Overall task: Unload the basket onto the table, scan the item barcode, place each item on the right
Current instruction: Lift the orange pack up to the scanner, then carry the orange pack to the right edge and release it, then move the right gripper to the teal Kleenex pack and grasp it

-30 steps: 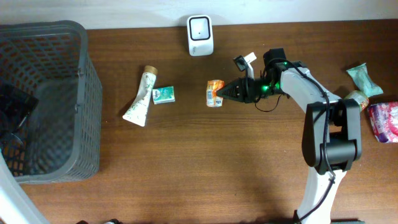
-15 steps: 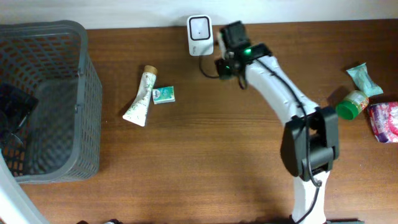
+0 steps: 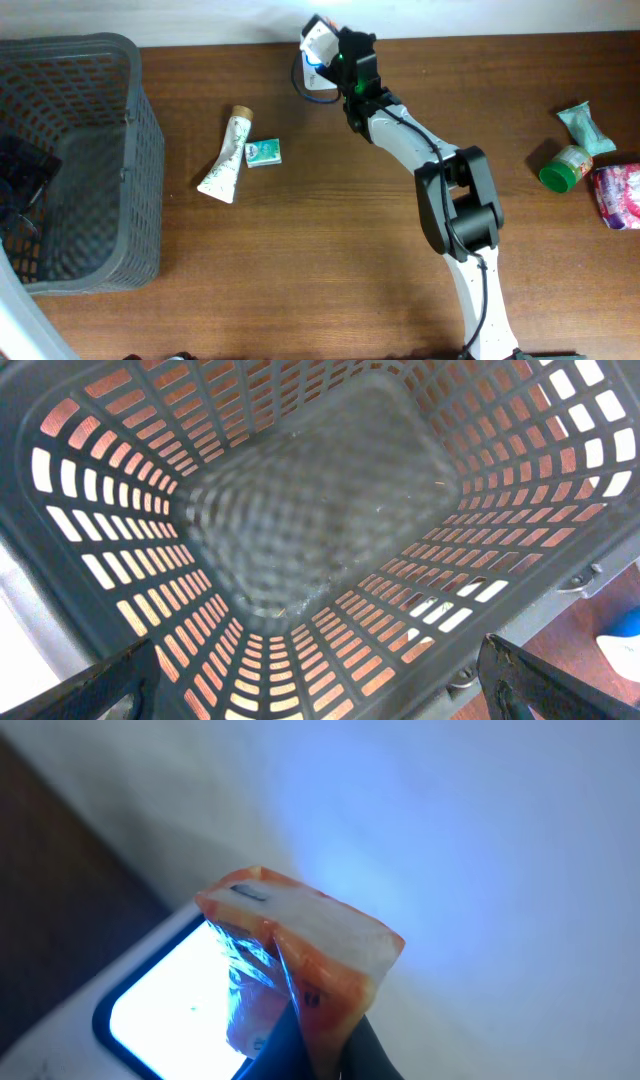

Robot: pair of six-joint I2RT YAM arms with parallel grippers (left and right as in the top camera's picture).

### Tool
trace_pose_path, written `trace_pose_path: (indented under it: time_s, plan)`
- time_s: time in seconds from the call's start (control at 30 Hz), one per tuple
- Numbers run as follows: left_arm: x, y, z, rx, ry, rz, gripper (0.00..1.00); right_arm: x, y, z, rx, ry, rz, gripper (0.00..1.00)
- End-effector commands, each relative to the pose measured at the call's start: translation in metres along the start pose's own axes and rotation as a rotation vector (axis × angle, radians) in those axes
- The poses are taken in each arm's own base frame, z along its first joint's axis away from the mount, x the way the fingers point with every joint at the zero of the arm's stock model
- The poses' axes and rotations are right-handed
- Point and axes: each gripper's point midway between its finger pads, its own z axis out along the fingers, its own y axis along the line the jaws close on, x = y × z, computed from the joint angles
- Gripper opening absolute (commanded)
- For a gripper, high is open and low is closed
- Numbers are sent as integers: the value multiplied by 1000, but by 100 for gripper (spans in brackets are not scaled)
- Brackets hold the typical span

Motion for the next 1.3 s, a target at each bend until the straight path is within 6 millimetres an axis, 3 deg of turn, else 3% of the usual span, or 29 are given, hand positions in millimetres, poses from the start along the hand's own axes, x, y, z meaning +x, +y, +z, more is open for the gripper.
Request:
trace_pose_path:
  time_s: [0.0,0.13,0.23,0.3,0.37,0.4,0.43,0.5,0.6,0.63,0.67,0.8,0.87,0.9,0.97,1.1,1.13,1.17,1.2,1.23,1.27]
  plan:
    - [-1,2,0,-3,-2,-7,99,14,-12,5,17,9,23,4]
    - [-1,2,0,-3,-2,-7,99,13,-19,5,28,15,102,4]
    - [-1,2,0,-3,-2,-8,99,33,-76,-4,211,143,459,4]
    - [-1,2,0,-3,-2,-8,99,57,-125,-28,240,272,638,4]
    - [-1,2,0,-3,-2,-8,99,127,-182,-79,321,528,777,4]
    - [-1,2,0,-3,-2,-7,99,160,-195,-100,347,636,789,4]
    - [-1,2,0,-3,-2,-7,99,212,-208,-135,378,807,793,4]
    - [-1,2,0,-3,-2,-8,99,289,-223,-196,416,1056,823,4]
    - [-1,2,0,-3,-2,-8,99,341,-232,-239,356,1135,980,4]
    - [-1,2,0,-3,-2,-8,99,346,-232,-240,300,1098,1059,44]
    - [-1,2,0,-3,-2,-7,99,346,-231,-239,276,1078,1088,99]
    - [-1,2,0,-3,-2,-8,99,338,-222,-233,231,1069,1099,99]
    - [-1,2,0,-3,-2,-8,99,294,-184,-206,-55,932,1245,99]
    - [-1,2,0,-3,-2,-8,99,262,-160,-193,-228,848,1317,99]
    - [-1,2,0,-3,-2,-8,99,218,-120,-179,-440,773,1366,99]
    - [-1,2,0,-3,-2,-8,99,110,-20,-157,-764,716,1253,99]
    - [-1,2,0,-3,-2,-8,99,86,0,-154,-819,689,1212,93]
    - [-1,2,0,-3,-2,-8,99,49,35,-149,-873,663,1137,84]
    - [-1,2,0,-3,-2,-8,99,36,61,-143,-787,750,1156,80]
    - [-1,2,0,-3,-2,-8,99,29,83,-140,-629,870,1255,68]
    - [-1,2,0,-3,-2,-7,99,17,100,-139,-546,911,1314,67]
